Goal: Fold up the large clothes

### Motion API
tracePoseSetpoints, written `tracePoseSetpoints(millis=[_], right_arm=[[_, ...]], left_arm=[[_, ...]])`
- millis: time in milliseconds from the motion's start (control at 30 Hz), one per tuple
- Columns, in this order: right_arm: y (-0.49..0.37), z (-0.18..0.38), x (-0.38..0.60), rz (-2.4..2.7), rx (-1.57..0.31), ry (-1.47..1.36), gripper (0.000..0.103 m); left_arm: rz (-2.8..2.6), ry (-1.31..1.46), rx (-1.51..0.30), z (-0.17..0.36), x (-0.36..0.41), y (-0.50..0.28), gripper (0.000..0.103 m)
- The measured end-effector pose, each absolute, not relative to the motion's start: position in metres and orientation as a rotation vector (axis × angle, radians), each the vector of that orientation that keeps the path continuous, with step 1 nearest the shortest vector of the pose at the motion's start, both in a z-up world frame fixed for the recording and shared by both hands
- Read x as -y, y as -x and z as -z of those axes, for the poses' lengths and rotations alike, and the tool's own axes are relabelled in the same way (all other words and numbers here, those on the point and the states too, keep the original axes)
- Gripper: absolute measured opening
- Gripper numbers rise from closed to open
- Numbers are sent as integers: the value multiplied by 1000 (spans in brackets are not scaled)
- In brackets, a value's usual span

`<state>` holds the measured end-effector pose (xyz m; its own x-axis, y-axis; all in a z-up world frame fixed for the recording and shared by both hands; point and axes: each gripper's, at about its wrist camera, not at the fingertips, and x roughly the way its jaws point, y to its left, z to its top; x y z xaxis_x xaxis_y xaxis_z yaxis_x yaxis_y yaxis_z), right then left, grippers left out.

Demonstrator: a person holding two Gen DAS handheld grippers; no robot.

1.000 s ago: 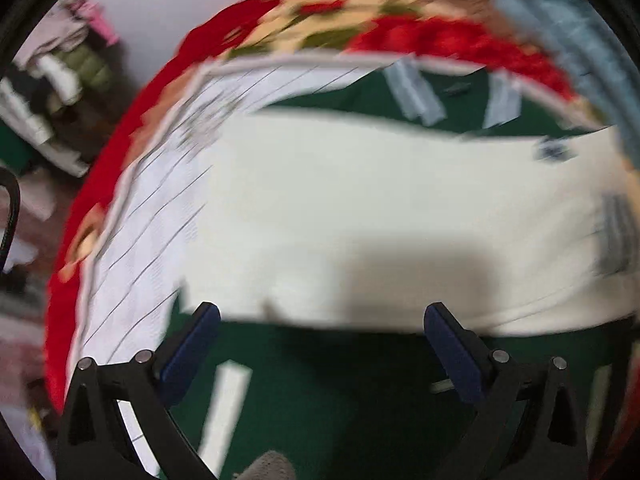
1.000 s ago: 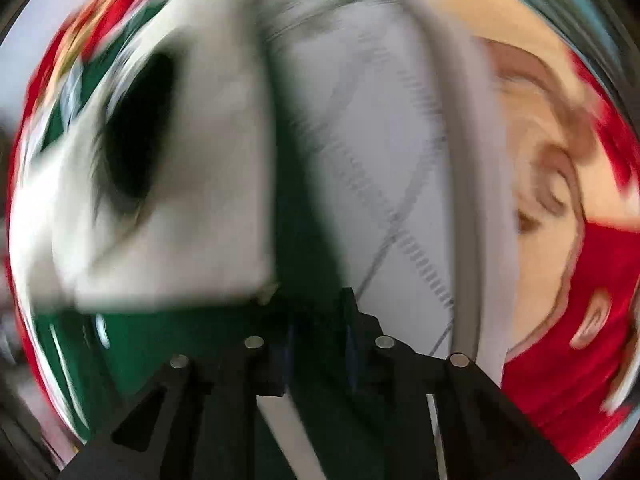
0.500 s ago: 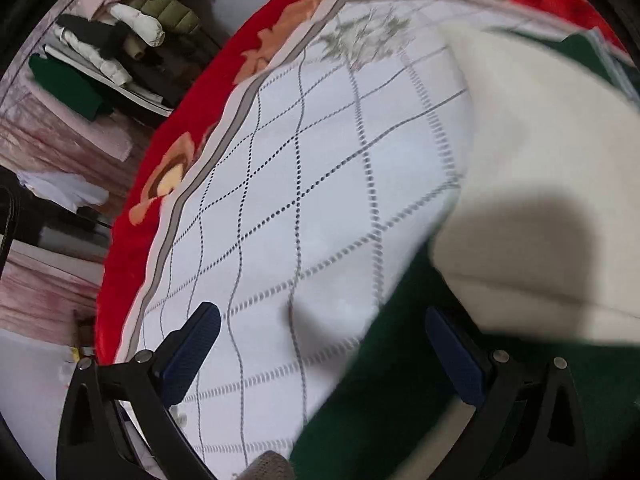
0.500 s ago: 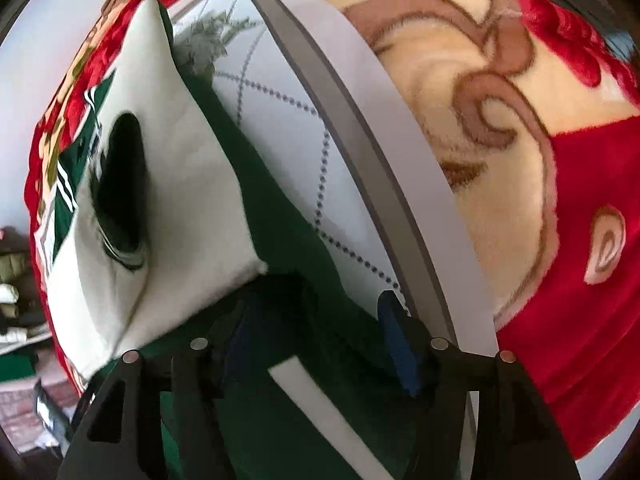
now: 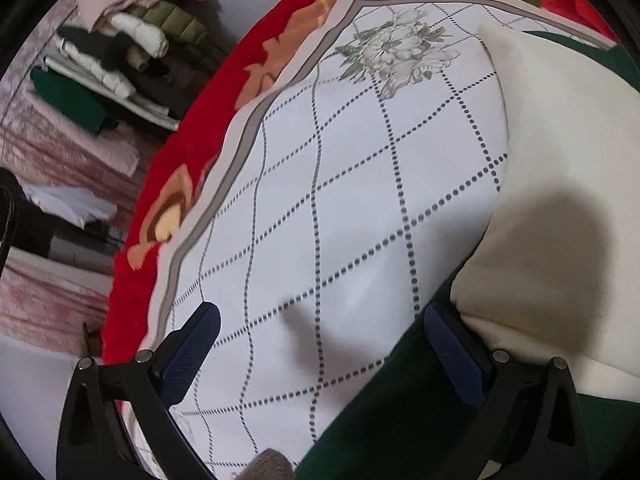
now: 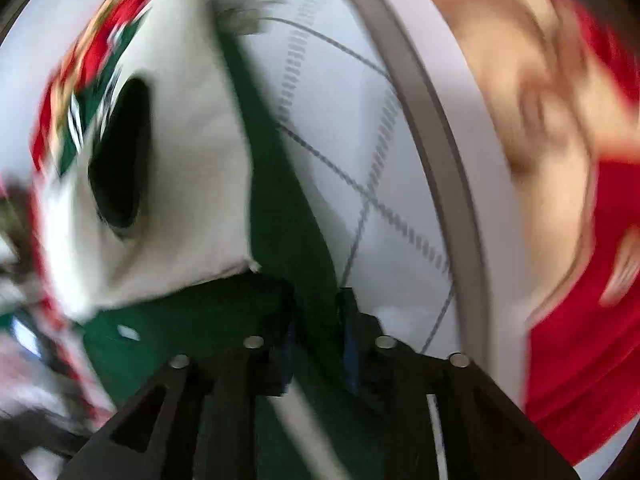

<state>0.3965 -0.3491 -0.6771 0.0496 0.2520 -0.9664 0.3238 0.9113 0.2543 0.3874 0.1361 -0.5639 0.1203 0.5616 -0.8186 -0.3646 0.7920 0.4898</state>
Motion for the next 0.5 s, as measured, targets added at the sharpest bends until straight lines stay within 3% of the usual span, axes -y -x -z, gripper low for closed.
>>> tracePoseSetpoints(millis=[33,200,267,400,500], right_arm=[[-404,671,335,89,-1514,-320,43],[-427,661,295,152,-1402,-35,43],[-430,659,302,122,-1358,-193,22],[-399,688,380,243,-1252,-896,19],[-397,706,393,267,-1259,-1043,18]], left_arm=[[-681,-200,-1280,564,-135,-389,103],[-697,-195,-1282,566,-139,-393,103],[-705,-177,-1290,567,-142,-395,103],[-710,-125,-1307,572,-148,-398,103],[-709,-120,-1309,572,-148,-399,103]])
